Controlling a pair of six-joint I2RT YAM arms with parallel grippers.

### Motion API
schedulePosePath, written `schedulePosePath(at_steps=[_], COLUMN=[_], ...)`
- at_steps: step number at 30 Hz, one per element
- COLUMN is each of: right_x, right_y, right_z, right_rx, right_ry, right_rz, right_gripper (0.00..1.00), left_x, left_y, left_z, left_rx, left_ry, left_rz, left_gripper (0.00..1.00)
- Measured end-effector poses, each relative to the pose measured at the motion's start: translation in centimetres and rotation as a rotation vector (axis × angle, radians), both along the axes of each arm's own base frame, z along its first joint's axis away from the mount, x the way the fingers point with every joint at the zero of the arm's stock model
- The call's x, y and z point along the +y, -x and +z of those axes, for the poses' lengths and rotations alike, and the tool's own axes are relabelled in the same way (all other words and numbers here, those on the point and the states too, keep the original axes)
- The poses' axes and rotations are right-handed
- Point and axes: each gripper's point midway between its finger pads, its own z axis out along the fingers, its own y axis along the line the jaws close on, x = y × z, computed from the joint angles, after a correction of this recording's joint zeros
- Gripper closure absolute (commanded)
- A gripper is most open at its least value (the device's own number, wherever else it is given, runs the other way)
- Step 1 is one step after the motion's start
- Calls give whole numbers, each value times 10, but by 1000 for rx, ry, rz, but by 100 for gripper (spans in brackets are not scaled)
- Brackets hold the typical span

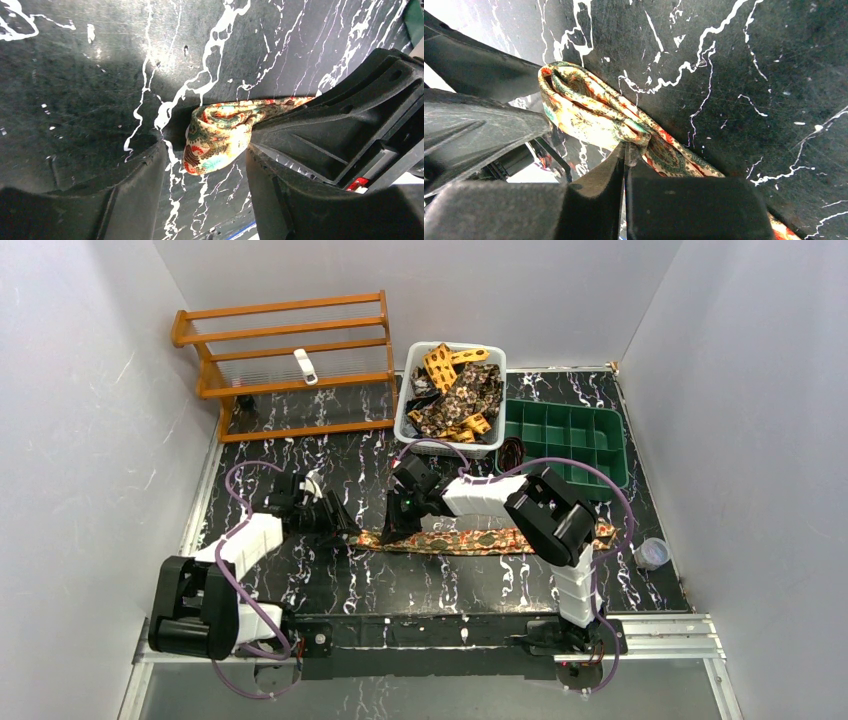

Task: Roll the ties
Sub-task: Roll the tie at the center of the board.

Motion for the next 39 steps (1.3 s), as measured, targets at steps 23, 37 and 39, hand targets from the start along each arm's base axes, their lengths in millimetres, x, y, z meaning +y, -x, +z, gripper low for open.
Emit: schedulePosePath(at_steps=[23, 37, 39], right_x=[-1, -1, -1], right_y=[-1, -1, -1], right_z=[0, -1, -1], right_rx=[25, 37, 40], right_ry=[-2, 4, 2], right_rz=[27, 37, 39], right_gripper=[88, 87, 87], left_x=[-13, -11, -11], left_y=[-6, -2, -2], left_z=[-8, -11, -12], left_rx=[-62, -58, -57], left_ry=[89, 59, 53], left_rz=[-21, -8, -10], left_gripper=[54, 65, 71])
